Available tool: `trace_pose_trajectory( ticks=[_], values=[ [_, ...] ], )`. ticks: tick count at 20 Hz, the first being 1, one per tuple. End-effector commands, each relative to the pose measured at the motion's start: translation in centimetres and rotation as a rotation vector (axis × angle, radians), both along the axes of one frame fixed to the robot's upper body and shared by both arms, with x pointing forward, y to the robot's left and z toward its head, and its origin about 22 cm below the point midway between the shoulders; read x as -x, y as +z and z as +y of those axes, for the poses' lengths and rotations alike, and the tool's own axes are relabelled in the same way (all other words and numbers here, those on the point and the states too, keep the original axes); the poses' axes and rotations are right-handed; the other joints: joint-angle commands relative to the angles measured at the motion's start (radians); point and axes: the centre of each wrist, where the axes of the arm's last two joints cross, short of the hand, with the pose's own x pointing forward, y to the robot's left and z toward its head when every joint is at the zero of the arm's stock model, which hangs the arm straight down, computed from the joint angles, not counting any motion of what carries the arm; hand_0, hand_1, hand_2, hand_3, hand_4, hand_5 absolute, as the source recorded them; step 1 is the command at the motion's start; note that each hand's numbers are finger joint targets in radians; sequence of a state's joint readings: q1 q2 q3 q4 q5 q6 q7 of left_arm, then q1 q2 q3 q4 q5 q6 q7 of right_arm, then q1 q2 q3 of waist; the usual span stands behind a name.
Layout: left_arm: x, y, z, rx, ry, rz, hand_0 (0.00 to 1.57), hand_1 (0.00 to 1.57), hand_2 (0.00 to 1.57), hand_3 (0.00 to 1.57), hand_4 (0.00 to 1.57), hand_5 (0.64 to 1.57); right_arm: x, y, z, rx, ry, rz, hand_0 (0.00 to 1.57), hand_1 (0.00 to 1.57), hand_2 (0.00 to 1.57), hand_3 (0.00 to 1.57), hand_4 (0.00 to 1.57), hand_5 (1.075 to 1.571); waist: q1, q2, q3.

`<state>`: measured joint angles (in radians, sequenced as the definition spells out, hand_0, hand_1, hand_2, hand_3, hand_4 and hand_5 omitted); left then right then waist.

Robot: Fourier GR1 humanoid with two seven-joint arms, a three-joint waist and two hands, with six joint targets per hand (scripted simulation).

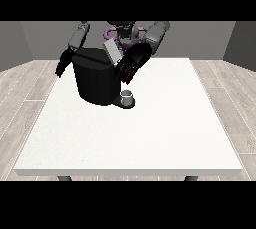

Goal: Insert the coffee pod into the coffee machine and close the lid

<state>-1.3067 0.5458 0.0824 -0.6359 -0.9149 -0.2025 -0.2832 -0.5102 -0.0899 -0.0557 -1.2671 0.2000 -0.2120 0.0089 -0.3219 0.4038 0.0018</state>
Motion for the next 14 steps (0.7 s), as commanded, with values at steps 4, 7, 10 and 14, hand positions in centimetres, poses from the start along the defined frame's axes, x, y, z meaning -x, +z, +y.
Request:
trace_pose_trajectory(
  ticks=[4, 7, 10, 14],
  values=[
    [-0.4, -3.1, -0.6, 0.002, 0.018, 0.088, 0.00, 0.00, 0.22, 0.15, 0.00, 1.571, 1.0, -3.7, -2.2, -0.038, -0.037, 0.079, 0.00, 0.00, 0.00, 0.00, 0.15, 1.571, 0.052, -0.082, -0.0010],
    [-0.8, -7.7, -4.1, 0.036, -0.032, 0.191, 0.00, 0.00, 0.00, 0.00, 0.00, 1.571, 1.4, -5.7, -2.7, -0.062, -0.090, 0.180, 0.00, 0.00, 0.00, 0.00, 0.00, 1.571, 0.126, -0.172, -0.0011],
    [-0.3, -10.8, -3.5, 0.038, -0.088, 0.284, 0.00, 0.00, 0.00, 0.00, 0.00, 1.571, 3.2, -8.7, -6.0, -0.076, -0.156, 0.239, 0.00, 0.00, 0.00, 0.00, 0.00, 1.571, 0.195, -0.251, -0.0009],
    [0.0, -14.8, -6.1, 0.301, -0.142, 0.347, 0.00, 0.00, 0.13, 0.00, 0.00, 1.571, 4.8, -10.4, -6.3, -0.069, -0.162, 0.311, 0.00, 0.00, 0.00, 0.00, 0.00, 1.571, 0.228, -0.356, -0.0017]
  ],
)
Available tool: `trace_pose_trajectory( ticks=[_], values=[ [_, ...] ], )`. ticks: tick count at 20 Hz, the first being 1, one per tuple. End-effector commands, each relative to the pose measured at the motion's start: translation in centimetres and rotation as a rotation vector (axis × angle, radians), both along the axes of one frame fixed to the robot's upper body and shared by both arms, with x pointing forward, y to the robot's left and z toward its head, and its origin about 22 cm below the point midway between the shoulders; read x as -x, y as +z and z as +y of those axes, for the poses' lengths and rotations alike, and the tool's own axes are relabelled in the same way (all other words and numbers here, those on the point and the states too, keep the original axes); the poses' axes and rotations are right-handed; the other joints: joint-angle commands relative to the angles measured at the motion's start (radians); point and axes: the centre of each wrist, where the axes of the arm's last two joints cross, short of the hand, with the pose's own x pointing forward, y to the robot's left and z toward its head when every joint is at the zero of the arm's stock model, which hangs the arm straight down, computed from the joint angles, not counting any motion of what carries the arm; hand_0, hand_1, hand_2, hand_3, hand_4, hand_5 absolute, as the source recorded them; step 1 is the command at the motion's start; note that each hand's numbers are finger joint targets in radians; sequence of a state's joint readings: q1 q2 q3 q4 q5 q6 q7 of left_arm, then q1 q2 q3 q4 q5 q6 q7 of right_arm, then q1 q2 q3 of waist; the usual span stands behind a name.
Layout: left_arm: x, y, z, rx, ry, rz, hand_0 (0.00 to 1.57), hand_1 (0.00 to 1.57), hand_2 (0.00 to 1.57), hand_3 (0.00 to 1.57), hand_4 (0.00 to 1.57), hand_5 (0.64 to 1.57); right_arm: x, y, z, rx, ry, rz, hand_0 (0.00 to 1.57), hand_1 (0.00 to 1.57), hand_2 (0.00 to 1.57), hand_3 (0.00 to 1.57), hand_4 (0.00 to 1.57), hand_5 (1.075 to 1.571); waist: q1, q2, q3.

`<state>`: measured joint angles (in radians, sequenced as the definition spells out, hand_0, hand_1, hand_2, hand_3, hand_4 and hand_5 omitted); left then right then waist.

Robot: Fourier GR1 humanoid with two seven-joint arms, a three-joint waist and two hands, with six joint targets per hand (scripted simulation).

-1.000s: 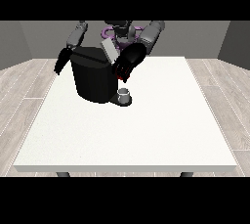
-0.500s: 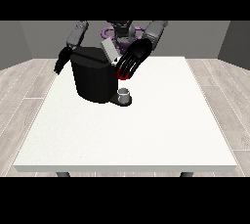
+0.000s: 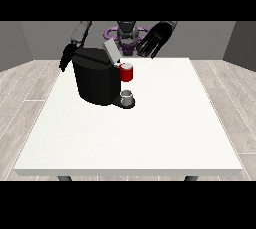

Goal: Insert the coffee pod into the coffee machine and close the lid

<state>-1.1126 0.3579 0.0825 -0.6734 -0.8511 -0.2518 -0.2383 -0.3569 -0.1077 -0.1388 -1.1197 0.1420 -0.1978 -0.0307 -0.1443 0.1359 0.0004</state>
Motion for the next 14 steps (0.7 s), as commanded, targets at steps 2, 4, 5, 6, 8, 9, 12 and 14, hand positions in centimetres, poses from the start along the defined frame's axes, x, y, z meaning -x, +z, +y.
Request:
trace_pose_trajectory(
  ticks=[2, 4, 5, 6, 8, 9, 12, 14],
  values=[
    [1.1, -7.4, -1.3, 0.475, -0.040, 0.121, 0.00, 0.00, 0.00, 0.00, 0.20, 1.571, 2.5, -3.0, -1.9, -0.011, -0.058, 0.091, 0.00, 0.00, 0.00, 0.00, 0.00, 1.571, 0.098, -0.111, -0.0035],
    [2.2, -11.3, -1.9, 0.603, -0.031, 0.195, 0.00, 0.00, 0.00, 0.00, 0.42, 1.571, 4.0, -4.6, -1.5, -0.020, -0.077, 0.140, 0.00, 0.00, 0.00, 0.00, 0.00, 1.571, 0.122, -0.169, -0.0031],
    [2.8, -12.9, -1.1, 0.688, -0.015, 0.213, 0.00, 0.00, 0.00, 0.00, 0.47, 1.571, 4.4, -5.2, -1.7, -0.012, -0.110, 0.135, 0.00, 0.00, 0.00, 0.00, 0.00, 1.571, 0.164, -0.163, -0.0032],
    [3.8, -15.5, -1.5, 0.821, 0.010, 0.262, 0.00, 0.00, 0.00, 0.00, 0.41, 1.571, 4.5, -4.7, -2.8, -0.007, -0.115, 0.131, 0.00, 0.00, 0.00, 0.00, 0.00, 1.571, 0.165, -0.200, -0.0050],
    [5.5, -18.9, -1.9, 0.905, 0.035, 0.322, 0.00, 0.00, 0.00, 0.00, 0.07, 1.571, 6.0, -6.1, -2.6, -0.020, -0.129, 0.162, 0.00, 0.00, 0.00, 0.00, 0.00, 1.571, 0.174, -0.255, -0.0026],
    [6.8, -20.8, 0.5, 0.901, 0.086, 0.374, 0.00, 0.00, 0.00, 0.00, 0.27, 1.571, 6.8, -6.1, -3.9, 0.001, -0.132, 0.191, 0.00, 0.00, 0.00, 0.00, 0.00, 1.571, 0.196, -0.315, -0.0024],
    [10.0, -25.1, 0.1, 0.919, 0.104, 0.479, 0.00, 0.00, 0.00, 0.00, 0.42, 1.571, 8.7, -7.5, -3.5, -0.031, -0.118, 0.203, 0.00, 0.00, 0.00, 0.00, 0.00, 1.571, 0.221, -0.387, -0.0005],
    [10.3, -25.4, 0.1, 0.900, 0.150, 0.481, 0.00, 0.00, 0.00, 0.00, 0.37, 1.571, 6.6, -5.2, -3.0, -0.056, -0.042, 0.132, 0.00, 0.00, 0.00, 0.00, 0.00, 1.571, 0.213, -0.400, -0.0005]
  ],
)
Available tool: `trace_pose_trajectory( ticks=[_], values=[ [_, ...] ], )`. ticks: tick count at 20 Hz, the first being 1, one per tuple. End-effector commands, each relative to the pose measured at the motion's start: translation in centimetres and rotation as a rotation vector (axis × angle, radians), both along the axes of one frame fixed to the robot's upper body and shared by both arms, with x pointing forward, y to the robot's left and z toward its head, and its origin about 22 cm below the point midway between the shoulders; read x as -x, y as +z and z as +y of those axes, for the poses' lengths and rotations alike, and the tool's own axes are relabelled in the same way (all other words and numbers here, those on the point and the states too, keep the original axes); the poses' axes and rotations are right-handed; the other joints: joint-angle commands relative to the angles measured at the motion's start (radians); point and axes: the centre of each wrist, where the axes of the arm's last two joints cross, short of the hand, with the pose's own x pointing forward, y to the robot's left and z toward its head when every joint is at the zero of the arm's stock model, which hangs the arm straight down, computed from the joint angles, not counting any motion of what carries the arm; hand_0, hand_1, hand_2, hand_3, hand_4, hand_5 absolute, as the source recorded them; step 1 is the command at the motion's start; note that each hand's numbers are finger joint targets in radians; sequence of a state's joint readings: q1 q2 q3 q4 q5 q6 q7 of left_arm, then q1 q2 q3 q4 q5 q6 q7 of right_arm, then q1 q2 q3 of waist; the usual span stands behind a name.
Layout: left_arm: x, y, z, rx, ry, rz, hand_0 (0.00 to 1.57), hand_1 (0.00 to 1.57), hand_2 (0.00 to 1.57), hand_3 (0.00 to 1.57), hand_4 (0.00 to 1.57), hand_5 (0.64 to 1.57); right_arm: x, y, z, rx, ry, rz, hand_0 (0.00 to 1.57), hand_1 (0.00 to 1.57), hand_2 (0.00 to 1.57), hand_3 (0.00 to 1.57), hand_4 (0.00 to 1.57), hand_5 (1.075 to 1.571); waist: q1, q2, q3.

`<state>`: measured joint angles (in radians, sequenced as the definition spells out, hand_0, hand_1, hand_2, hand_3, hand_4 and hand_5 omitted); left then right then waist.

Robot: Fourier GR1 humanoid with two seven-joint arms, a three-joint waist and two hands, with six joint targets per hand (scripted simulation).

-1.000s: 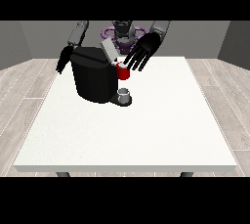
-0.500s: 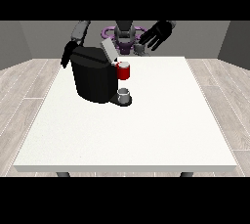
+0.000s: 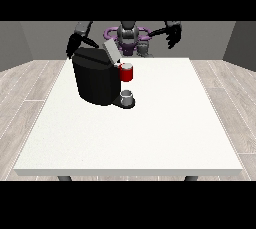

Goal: Insert the coffee pod into the coffee machine and close the lid

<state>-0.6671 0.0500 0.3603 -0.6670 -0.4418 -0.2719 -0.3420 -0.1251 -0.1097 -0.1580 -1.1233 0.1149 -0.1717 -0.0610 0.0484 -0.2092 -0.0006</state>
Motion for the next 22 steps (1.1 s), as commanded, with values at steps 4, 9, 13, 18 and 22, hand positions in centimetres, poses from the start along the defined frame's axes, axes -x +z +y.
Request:
trace_pose_trajectory(
  ticks=[4, 9, 13, 18, 22],
  values=[
    [4.5, -5.2, 1.4, 0.071, 0.041, 0.135, 0.00, 0.00, 0.00, 0.00, 0.39, 1.571, -2.6, 3.6, 4.3, -0.078, 0.162, -0.109, 0.00, 0.00, 0.00, 0.00, 0.00, 1.571, 0.046, -0.091, 0.0002],
    [4.4, -4.5, 2.2, 0.129, 0.114, 0.147, 0.00, 0.00, 0.00, 0.00, 0.35, 1.571, -4.3, 7.3, 4.5, -0.054, 0.309, -0.178, 0.00, 0.00, 0.00, 0.00, 0.20, 1.571, 0.041, -0.089, 0.0004],
    [4.6, -3.7, 0.3, 0.119, 0.071, 0.145, 0.00, 0.00, 0.00, 0.00, 0.41, 1.571, -5.0, 8.3, 1.8, 0.020, 0.306, -0.210, 0.00, 0.00, 0.00, 0.00, 0.24, 1.571, 0.088, -0.084, 0.0010],
    [5.0, -1.7, 1.0, 0.133, 0.032, 0.093, 0.00, 0.00, 0.00, 0.00, 0.39, 1.571, -7.1, 10.4, 2.1, -0.039, 0.225, -0.192, 0.00, 0.00, 0.00, 0.00, 0.00, 1.571, 0.134, -0.025, 0.0010],
    [5.4, -0.6, 0.9, 0.129, 0.052, 0.020, 0.00, 0.00, 0.00, 0.00, 0.36, 1.571, -8.3, 11.3, 1.4, -0.074, 0.245, -0.214, 0.00, 0.00, 0.00, 0.00, 0.00, 1.571, 0.129, 0.056, 0.0009]
  ],
)
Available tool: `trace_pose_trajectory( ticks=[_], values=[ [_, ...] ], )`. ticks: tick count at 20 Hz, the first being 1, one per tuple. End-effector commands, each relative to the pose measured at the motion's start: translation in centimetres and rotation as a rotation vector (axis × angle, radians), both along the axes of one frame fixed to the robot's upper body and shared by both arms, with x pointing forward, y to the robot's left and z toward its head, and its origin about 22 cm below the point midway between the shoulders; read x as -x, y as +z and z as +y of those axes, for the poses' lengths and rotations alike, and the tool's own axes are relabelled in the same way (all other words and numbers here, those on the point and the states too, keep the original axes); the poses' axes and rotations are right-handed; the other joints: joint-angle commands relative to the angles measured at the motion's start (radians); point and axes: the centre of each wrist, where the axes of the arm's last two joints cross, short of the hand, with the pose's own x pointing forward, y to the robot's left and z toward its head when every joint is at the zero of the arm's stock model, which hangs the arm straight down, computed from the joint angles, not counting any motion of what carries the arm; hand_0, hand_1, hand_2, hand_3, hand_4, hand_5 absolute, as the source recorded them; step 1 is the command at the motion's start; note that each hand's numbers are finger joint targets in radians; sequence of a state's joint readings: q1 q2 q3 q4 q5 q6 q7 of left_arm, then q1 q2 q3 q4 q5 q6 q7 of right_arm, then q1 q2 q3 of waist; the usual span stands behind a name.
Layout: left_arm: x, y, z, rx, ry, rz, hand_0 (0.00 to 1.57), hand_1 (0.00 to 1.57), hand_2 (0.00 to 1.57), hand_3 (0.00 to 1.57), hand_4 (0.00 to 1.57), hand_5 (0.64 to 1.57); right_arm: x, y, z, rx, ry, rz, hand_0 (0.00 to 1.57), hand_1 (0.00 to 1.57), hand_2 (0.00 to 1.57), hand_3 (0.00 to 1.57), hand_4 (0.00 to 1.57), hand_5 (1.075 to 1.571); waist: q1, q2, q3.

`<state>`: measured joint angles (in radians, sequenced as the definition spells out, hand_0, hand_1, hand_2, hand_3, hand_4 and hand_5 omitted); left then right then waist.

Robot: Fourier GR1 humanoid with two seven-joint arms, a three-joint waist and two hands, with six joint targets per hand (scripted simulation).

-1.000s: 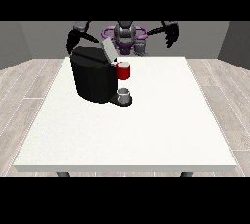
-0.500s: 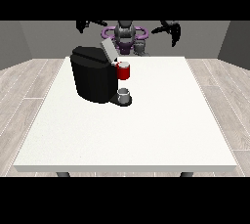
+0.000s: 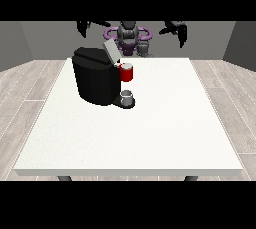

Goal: Insert the coffee pod into the coffee machine and close the lid

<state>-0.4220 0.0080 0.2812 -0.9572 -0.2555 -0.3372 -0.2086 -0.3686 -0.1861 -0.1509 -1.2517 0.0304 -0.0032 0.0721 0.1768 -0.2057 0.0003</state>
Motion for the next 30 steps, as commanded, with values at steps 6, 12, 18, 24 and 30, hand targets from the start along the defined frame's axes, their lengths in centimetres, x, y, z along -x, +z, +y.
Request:
trace_pose_trajectory(
  ticks=[6, 12, 18, 24, 30],
  values=[
    [1.6, 1.9, -0.2, -0.001, 0.028, -0.089, 0.00, 0.00, 0.00, 0.00, 0.28, 1.571, -2.4, 1.6, -0.6, -0.156, 0.006, 0.008, 0.00, 0.00, 0.00, 0.00, 0.10, 1.571, -0.004, 0.102, -0.0001],
    [2.1, 3.5, 0.9, 0.008, 0.071, -0.144, 0.00, 0.00, 0.00, 0.00, 0.37, 1.571, -3.8, 2.3, 3.8, -0.109, 0.070, 0.013, 0.00, 0.00, 0.00, 0.00, 0.00, 1.571, -0.041, 0.160, -0.0003],
    [3.3, 5.0, 0.8, 0.010, 0.044, -0.176, 0.00, 0.00, 0.00, 0.00, 0.36, 1.571, -5.3, 3.2, 2.7, -0.102, 0.109, -0.011, 0.00, 0.00, 0.00, 0.00, 0.00, 1.571, 0.003, 0.195, -0.0001],
    [2.7, 7.3, 2.1, -0.041, 0.087, -0.223, 0.00, 0.00, 0.00, 0.00, 0.32, 1.571, -6.2, 3.6, 4.5, -0.073, 0.150, -0.032, 0.00, 0.00, 0.00, 0.00, 0.00, 1.571, -0.012, 0.247, -0.0001],
    [4.6, 5.0, 3.7, -0.057, 0.087, -0.184, 0.00, 0.00, 0.00, 0.00, 0.36, 1.571, -7.0, 4.9, 5.8, -0.043, 0.169, -0.047, 0.00, 0.00, 0.00, 0.00, 0.13, 1.571, -0.021, 0.256, -0.0003]
  ],
)
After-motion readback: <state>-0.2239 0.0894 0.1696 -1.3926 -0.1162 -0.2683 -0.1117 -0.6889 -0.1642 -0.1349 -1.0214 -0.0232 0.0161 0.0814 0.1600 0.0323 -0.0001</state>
